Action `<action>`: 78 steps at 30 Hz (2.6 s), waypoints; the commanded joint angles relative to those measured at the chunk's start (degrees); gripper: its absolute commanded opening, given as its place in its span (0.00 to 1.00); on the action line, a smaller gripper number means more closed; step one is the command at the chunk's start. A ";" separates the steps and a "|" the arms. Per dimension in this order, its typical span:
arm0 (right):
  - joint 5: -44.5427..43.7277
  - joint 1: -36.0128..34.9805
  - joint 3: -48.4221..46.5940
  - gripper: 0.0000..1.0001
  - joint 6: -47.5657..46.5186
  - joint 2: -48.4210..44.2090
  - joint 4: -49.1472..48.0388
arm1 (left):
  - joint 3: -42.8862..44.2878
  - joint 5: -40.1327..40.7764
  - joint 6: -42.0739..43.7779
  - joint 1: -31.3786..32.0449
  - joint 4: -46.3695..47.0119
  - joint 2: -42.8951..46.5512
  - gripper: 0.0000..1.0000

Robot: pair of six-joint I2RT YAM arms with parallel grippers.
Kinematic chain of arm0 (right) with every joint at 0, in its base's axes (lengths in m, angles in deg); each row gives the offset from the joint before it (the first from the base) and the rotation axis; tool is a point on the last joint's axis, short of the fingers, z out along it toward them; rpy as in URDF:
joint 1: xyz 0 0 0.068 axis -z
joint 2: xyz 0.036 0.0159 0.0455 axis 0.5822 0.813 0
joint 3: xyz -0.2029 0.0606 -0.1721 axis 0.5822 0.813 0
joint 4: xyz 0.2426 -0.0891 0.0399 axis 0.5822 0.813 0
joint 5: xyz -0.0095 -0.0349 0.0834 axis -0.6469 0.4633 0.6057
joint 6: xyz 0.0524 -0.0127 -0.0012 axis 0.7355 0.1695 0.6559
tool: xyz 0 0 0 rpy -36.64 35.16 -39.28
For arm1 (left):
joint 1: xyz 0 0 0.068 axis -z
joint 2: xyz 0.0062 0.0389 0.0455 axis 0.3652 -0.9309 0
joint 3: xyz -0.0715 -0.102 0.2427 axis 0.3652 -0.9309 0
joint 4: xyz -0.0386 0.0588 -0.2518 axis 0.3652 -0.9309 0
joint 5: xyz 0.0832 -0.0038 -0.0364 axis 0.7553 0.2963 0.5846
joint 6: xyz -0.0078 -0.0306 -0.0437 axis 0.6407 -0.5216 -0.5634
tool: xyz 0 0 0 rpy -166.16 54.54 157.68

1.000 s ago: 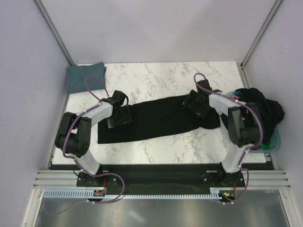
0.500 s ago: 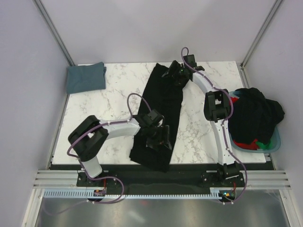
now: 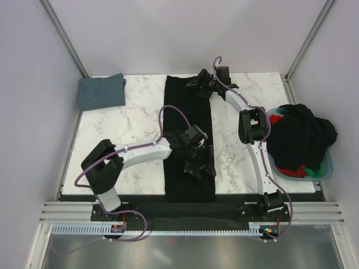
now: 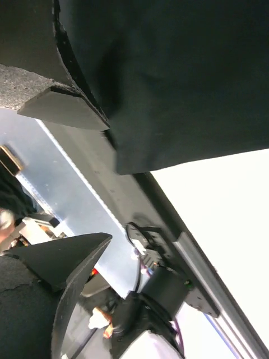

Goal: Fold and stack the t-shirts
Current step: Fold the tshirt

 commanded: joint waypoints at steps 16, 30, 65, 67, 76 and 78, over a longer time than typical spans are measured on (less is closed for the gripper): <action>-8.27 0.19 40.22 0.98 -12.16 -49.81 5.15 | -13.08 31.81 0.57 -0.24 -23.33 34.65 0.82; -37.38 -26.00 97.21 0.96 0.73 -97.12 28.43 | -30.31 26.28 -3.75 -0.24 -11.12 36.50 0.77; -41.78 -49.91 110.41 0.00 17.09 -99.15 19.28 | -40.97 18.18 -7.26 -0.24 0.69 42.64 0.02; -42.74 -50.35 107.00 0.00 17.27 -100.38 22.55 | -38.60 19.06 -7.09 -0.24 -4.22 46.32 0.02; -50.21 -50.27 90.48 0.00 13.93 -100.04 34.78 | -25.69 25.11 -3.14 -0.33 -17.34 50.92 0.02; -53.02 -49.31 87.91 0.00 11.13 -98.29 36.19 | -23.13 27.58 -2.26 -0.42 -18.66 49.17 0.02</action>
